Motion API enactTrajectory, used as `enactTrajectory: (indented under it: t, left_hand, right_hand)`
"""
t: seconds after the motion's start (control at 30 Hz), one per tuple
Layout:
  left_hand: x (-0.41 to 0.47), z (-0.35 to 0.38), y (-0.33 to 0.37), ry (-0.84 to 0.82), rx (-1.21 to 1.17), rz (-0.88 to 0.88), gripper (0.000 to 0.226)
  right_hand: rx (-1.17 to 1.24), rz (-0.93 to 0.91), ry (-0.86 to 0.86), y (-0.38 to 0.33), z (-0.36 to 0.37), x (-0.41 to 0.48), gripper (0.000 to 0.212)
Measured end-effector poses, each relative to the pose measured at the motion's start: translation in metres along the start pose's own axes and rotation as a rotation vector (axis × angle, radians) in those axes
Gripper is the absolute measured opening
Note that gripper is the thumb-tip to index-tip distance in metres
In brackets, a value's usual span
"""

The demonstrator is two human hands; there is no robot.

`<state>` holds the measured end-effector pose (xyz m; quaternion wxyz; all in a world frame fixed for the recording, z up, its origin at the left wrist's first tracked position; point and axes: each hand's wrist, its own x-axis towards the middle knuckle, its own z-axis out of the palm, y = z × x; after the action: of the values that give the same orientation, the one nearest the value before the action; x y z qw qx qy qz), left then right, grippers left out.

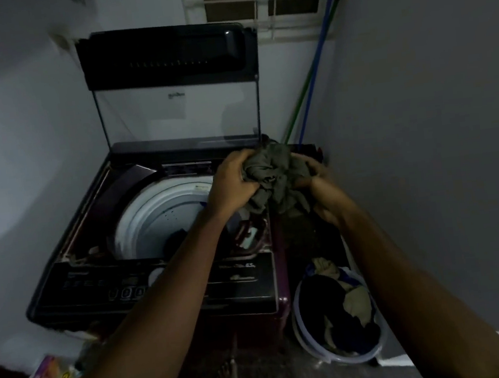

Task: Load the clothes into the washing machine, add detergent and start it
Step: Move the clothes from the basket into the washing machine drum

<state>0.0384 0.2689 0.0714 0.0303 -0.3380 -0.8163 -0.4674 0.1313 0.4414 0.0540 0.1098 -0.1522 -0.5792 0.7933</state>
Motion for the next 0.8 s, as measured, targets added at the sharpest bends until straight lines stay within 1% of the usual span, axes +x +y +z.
enactTrajectory:
  t: [0.07, 0.1, 0.23, 0.3, 0.4, 0.47, 0.57, 0.6, 0.67, 0.73, 0.8]
  left_hand:
    - [0.007, -0.018, -0.031, -0.032, 0.060, -0.005, 0.053]
    - [0.010, -0.027, -0.047, -0.050, 0.085, -0.011, 0.055]
    - [0.011, -0.061, -0.109, -0.121, 0.139, -0.062, 0.058]
    - [0.009, -0.074, -0.135, -0.167, 0.144, -0.098, 0.056]
    - [0.003, -0.085, -0.167, -0.187, 0.160, -0.148, 0.056]
    - [0.004, -0.085, -0.182, -0.203, 0.240, -0.173, 0.058]
    - [0.008, -0.083, -0.203, -0.285, 0.392, -0.218, 0.073]
    - [0.009, -0.084, -0.210, -0.342, 0.442, -0.213, 0.075]
    - [0.006, -0.088, -0.222, -0.455, 0.460, -0.219, 0.078]
    - [0.001, -0.092, -0.228, -0.471, 0.423, -0.233, 0.079]
    - [-0.001, -0.091, -0.230, -0.453, 0.358, -0.236, 0.075]
  right_hand:
    - [-0.069, 0.044, -0.026, 0.009, 0.036, 0.018, 0.059]
    - [-0.131, 0.055, -0.024, 0.016, 0.054, 0.027, 0.059]
    - [-0.423, 0.014, 0.028, 0.052, 0.112, 0.058, 0.041]
    - [-0.581, 0.014, 0.039, 0.071, 0.132, 0.069, 0.039]
    - [-0.763, 0.008, 0.000, 0.091, 0.153, 0.081, 0.043]
    - [-0.912, -0.034, -0.032, 0.100, 0.161, 0.089, 0.048]
    - [-1.139, -0.077, -0.128, 0.108, 0.161, 0.100, 0.057]
    - [-1.195, -0.071, -0.158, 0.111, 0.158, 0.103, 0.055]
    - [-1.271, -0.052, -0.198, 0.115, 0.153, 0.106, 0.044]
    - [-1.277, -0.027, -0.174, 0.117, 0.147, 0.105, 0.038]
    - [-1.293, -0.011, -0.154, 0.117, 0.143, 0.103, 0.036]
